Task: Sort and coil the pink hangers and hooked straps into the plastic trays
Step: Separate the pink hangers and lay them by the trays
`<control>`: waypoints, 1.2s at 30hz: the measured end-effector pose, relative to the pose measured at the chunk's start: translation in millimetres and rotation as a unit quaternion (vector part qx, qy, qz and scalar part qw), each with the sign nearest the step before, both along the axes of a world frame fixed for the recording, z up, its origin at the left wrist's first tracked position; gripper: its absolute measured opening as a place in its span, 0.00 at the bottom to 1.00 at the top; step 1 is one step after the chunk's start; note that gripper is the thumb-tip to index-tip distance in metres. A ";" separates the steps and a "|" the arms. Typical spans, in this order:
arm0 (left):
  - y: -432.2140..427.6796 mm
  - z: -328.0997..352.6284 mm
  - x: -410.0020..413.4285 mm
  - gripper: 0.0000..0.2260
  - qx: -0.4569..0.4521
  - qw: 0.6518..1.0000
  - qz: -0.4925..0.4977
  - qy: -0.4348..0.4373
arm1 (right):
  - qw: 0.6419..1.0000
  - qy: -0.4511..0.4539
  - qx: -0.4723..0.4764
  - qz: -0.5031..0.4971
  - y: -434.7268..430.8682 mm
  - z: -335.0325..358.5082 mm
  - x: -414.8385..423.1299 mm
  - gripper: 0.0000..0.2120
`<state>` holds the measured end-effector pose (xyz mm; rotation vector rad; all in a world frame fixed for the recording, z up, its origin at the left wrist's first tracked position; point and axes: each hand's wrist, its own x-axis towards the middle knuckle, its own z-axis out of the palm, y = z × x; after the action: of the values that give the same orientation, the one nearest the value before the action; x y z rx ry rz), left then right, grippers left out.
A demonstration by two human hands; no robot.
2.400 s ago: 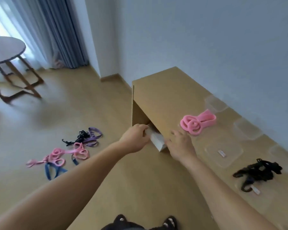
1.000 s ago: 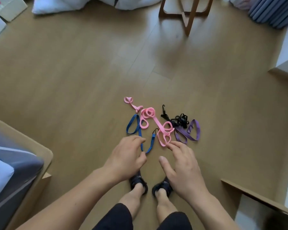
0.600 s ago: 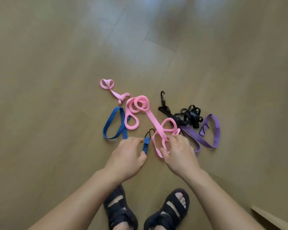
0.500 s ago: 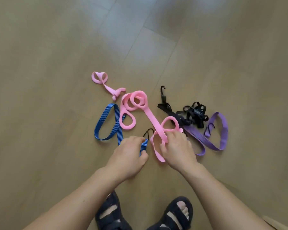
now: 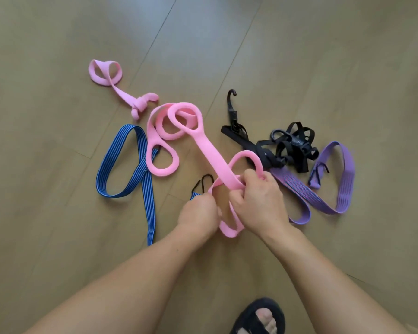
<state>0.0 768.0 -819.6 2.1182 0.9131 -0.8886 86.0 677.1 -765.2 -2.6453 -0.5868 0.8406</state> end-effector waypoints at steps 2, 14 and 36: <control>4.4 5.5 3.1 0.07 -0.016 0.998 0.066 -0.003 | 0.998 0.057 0.008 -0.003 -1.4 9.6 3.7 0.12; 7.0 282.1 6.0 0.12 -0.127 0.901 0.343 -0.234 | 0.937 0.171 0.216 -0.217 -9.0 224.9 -10.4 0.13; -71.6 867.6 -19.6 0.23 -0.320 0.867 0.032 -0.381 | 0.823 0.048 0.480 -0.301 -149.7 801.6 -99.1 0.19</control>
<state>-19.6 696.4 48.0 1.5991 0.2125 -0.1952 -13.1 527.4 36.4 -1.6559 -0.0551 0.3197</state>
